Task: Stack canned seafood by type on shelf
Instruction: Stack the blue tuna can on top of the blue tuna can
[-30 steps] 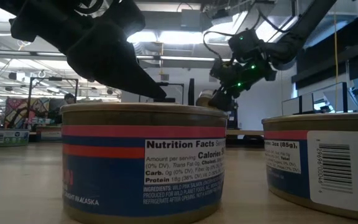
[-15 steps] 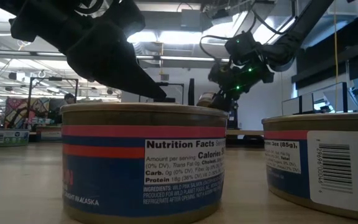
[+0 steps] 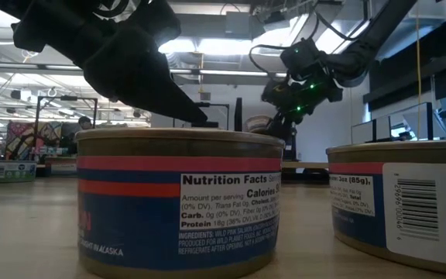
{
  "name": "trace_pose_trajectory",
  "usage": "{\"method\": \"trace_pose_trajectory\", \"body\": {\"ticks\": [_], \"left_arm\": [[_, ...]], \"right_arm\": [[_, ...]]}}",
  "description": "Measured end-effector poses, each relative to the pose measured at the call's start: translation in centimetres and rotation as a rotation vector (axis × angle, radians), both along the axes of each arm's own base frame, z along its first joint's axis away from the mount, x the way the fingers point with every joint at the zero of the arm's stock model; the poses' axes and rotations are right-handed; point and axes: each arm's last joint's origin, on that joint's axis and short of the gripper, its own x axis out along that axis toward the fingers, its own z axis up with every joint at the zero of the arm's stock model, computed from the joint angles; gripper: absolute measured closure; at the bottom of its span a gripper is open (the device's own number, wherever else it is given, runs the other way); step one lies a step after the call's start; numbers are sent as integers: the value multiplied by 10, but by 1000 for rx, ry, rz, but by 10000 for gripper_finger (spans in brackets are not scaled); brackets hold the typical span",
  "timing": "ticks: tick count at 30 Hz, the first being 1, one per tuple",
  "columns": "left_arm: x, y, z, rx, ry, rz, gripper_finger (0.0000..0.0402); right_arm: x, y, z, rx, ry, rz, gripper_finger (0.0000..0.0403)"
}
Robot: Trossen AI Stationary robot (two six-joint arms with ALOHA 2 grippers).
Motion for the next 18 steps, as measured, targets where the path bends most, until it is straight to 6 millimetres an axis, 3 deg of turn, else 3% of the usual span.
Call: {"method": "trace_pose_trajectory", "body": {"ticks": [18], "left_arm": [[0,0,0,0,0,-1,137]], "right_arm": [[3,1,3,123,98,68,123]]}}
